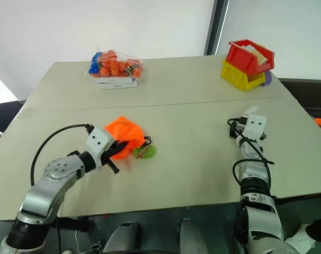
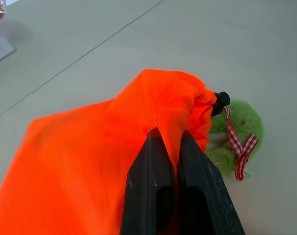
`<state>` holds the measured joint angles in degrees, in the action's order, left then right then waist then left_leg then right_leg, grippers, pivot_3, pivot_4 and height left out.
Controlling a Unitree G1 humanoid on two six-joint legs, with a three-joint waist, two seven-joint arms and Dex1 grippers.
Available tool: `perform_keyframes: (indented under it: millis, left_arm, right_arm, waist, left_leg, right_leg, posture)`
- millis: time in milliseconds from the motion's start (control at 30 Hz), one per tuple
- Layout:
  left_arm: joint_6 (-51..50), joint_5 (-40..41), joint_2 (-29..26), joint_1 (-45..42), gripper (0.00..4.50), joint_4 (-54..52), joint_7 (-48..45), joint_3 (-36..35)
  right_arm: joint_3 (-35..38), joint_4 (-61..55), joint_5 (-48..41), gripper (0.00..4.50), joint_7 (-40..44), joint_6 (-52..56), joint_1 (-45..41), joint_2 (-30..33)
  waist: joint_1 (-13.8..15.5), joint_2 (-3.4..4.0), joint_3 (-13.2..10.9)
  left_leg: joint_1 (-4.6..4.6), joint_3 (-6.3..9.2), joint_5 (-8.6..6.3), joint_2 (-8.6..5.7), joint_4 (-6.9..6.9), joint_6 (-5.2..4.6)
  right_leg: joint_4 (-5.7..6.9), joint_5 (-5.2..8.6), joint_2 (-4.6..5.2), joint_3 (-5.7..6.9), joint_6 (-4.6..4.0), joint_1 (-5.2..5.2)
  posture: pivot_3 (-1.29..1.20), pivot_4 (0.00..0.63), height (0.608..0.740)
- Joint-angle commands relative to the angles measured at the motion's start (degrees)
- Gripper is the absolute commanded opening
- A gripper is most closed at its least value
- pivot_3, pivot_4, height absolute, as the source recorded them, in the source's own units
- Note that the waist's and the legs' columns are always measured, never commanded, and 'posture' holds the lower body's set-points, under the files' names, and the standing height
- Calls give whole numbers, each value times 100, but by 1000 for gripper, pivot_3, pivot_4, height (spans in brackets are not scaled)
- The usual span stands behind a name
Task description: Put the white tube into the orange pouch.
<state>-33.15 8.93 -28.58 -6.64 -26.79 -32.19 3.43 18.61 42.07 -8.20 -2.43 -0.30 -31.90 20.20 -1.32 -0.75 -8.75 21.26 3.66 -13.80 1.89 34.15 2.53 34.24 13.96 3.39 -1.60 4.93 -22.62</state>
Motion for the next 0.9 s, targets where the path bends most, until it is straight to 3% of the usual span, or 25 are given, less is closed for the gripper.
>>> perform_keyframes:
  millis: [33, 167, 200, 433, 567, 700, 800, 900]
  left_arm:
    - [137, -15, -9, -83, 0, -23, 31, 6]
    - [167, -19, -6, -79, 0, -2, 34, 27]
    - [176, -20, -6, -72, 0, 2, 34, 32]
    - [257, 1, 52, -90, 0, 108, 50, 49]
    - [309, 33, 133, -76, 0, 165, 44, 68]
    - [282, 112, 242, -52, 0, 196, 38, 64]
    - [251, 161, 305, -35, 0, 186, 41, 79]
    - [223, 189, 338, -36, 0, 151, 37, 102]
  right_arm:
    - [110, 112, -84, 3647, -34, -273, -182, -9]
    - [63, 94, -96, 1630, -6, -345, -185, -22]
    - [51, 49, -94, 1334, -4, -341, -163, -26]
    - [-225, -878, 78, 1261, 315, -414, 264, 85]
    - [-559, -2561, -466, 1261, 1740, -330, 1125, 181]
    - [-1231, -4747, -1519, 1261, 3663, 657, 2524, 747]
    - [-1728, -5872, -1841, 1261, 4452, 1338, 3373, 1297]
    - [-1966, -6389, -2037, 1261, 4619, 1800, 3650, 1428]
  waist:
    - [1, 0, 0]
    - [-4, 0, 0]
    - [-4, 0, 0]
    - [4, 5, -2]
    - [17, 14, -5]
    - [35, 17, -4]
    - [50, 15, -4]
    - [31, 8, -7]
  left_leg:
    - [0, 0, 0, 0, 0, 0]
    - [0, 0, 0, 0, 1, 0]
    - [0, 0, 0, 0, 1, 0]
    - [1, 1, 0, 0, -1, 0]
    - [4, 1, 0, 0, -2, 0]
    - [2, 5, -1, 1, -3, -1]
    - [-2, 8, -1, 1, -1, -1]
    - [-1, 8, -2, 1, 6, 0]
  right_leg:
    - [0, 0, 0, 0, 0, 0]
    - [1, 0, -1, -1, 0, 0]
    - [1, 0, -1, -1, 0, 1]
    - [2, 0, -1, -1, 0, -1]
    - [1, 1, -2, -1, 4, -4]
    - [2, 7, -3, 0, 13, 1]
    - [1, 21, -3, 2, 32, 7]
    - [1, 21, -2, 2, 30, 6]
  posture:
    - [0, 150, 740]
    - [0, 150, 740]
    - [0, 150, 740]
    - [0, 150, 740]
    - [0, 150, 740]
    - [0, 150, 740]
    - [0, 150, 740]
    - [0, 150, 740]
